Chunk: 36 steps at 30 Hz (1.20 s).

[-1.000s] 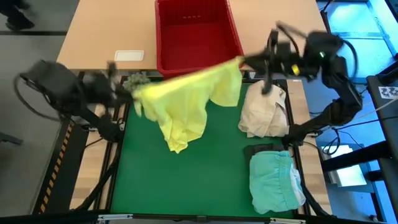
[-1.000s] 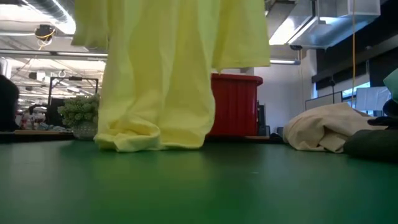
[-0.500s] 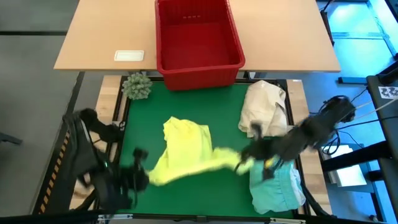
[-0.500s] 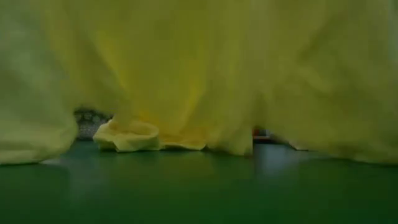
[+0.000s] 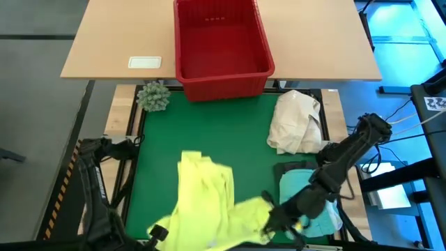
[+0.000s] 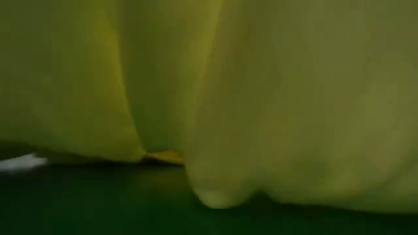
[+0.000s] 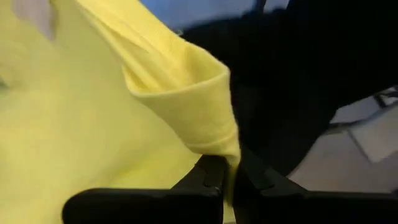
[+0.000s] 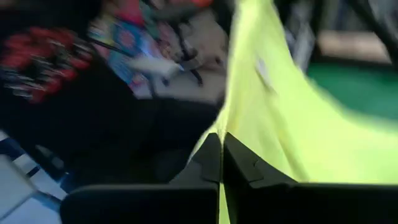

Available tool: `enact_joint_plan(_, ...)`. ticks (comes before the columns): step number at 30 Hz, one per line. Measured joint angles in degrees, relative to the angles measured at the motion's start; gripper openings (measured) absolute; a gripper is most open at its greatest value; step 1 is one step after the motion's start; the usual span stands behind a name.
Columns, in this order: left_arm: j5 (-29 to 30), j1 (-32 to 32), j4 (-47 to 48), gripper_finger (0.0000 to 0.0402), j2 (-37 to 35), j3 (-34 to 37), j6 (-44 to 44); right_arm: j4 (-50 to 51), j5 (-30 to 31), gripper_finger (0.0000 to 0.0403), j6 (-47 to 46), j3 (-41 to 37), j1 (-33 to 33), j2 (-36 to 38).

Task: Fold Laundry from Bin
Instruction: Fold the yellow shirt

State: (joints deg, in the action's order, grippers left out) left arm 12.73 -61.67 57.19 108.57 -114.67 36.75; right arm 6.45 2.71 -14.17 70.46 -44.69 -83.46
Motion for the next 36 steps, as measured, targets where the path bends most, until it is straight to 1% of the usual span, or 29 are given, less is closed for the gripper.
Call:
enact_joint_plan(2,3.3,-0.4,2.1,0.0002,0.0,-4.2,-5.2,-0.6,-2.0,0.0,5.4,4.5,-0.6,0.0)
enact_joint_plan(3,5.9,-0.8,3.6,0.0002,0.0,-7.0,-8.8,0.0,-2.2,0.0,8.7,7.3,-1.2,0.0)
enact_joint_plan(5,13.0,-2.0,7.0,0.0002,-0.1,-13.0,-16.1,1.7,-1.6,0.0,16.8,13.4,-2.4,0.0)
enact_joint_plan(7,22.2,-3.3,11.7,0.0002,-0.1,-19.8,-20.4,5.8,1.7,0.0,24.0,19.9,-3.4,0.0)
enact_joint_plan(8,27.9,-4.2,12.3,0.0002,-1.1,-20.4,-21.7,8.4,4.5,0.0,27.1,23.2,-4.0,0.0)
enact_joint_plan(10,40.1,-6.1,9.0,0.0002,-6.6,-16.7,-28.6,13.4,12.3,0.0001,32.6,30.0,-5.2,0.0)
enact_joint_plan(14,69.2,-9.7,8.6,0.0002,-15.2,-15.9,-33.3,19.7,31.7,0.0001,40.7,41.3,-6.3,0.0)
enact_joint_plan(15,74.1,-10.1,9.2,0.0002,-16.7,-15.9,-34.0,21.7,36.5,0.0001,41.6,43.5,-6.2,0.0)
enact_joint_plan(16,76.0,-10.2,10.2,0.0002,-18.3,-15.8,-34.3,24.3,40.6,0.0001,41.8,45.5,-5.5,0.0)
enact_joint_plan(17,75.8,-10.0,11.8,0.0002,-19.8,-15.7,-34.4,27.4,43.7,0.0001,41.6,47.2,-4.1,0.0)
enact_joint_plan(18,74.5,-9.5,13.3,0.0002,-21.3,-15.6,-34.2,30.5,45.5,0.0001,40.4,48.5,-2.3,0.0)
enact_joint_plan(19,73.3,-8.7,15.5,0.0002,-22.7,-15.6,-32.8,33.8,46.0,0.0001,38.3,49.3,-0.1,0.1)
enact_joint_plan(20,73.4,-7.6,18.1,0.0002,-24.0,-15.6,-30.6,37.2,46.2,0.0001,35.5,49.7,2.3,0.3)
enact_joint_plan(22,74.2,-4.5,25.3,0.0002,-26.3,-15.6,-25.5,43.7,45.2,0.0001,29.2,49.7,8.0,0.6)
enact_joint_plan(24,73.6,0.0,32.9,0.0002,-28.2,-14.7,-18.3,50.3,43.4,0.0001,23.1,49.3,14.9,0.6)
enact_joint_plan(25,72.4,2.6,33.0,0.0002,-29.2,-13.5,-15.5,53.1,41.9,0.0001,20.4,48.5,18.3,0.6)
enact_joint_plan(27,66.9,8.2,31.7,0.0002,-32.0,-8.9,-15.8,57.2,38.8,0.0001,16.2,45.4,25.0,0.6)
enact_joint_plan(30,60.1,15.9,33.0,0.0002,-35.8,-1.2,-12.1,57.5,32.4,0.0001,13.2,37.1,33.4,0.5)
enact_joint_plan(32,55.3,20.2,32.6,0.0002,-38.3,5.9,-9.6,56.1,27.8,0.0001,13.0,31.0,37.1,0.4)
enact_joint_plan(34,50.3,23.3,32.7,0.0002,-40.1,13.2,-6.9,52.5,24.3,0.0001,13.1,24.5,39.8,0.4)
enact_joint_plan(36,47.3,25.9,32.7,0.0002,-42.0,21.2,-3.8,48.3,21.0,0.0001,13.2,18.2,41.8,0.4)
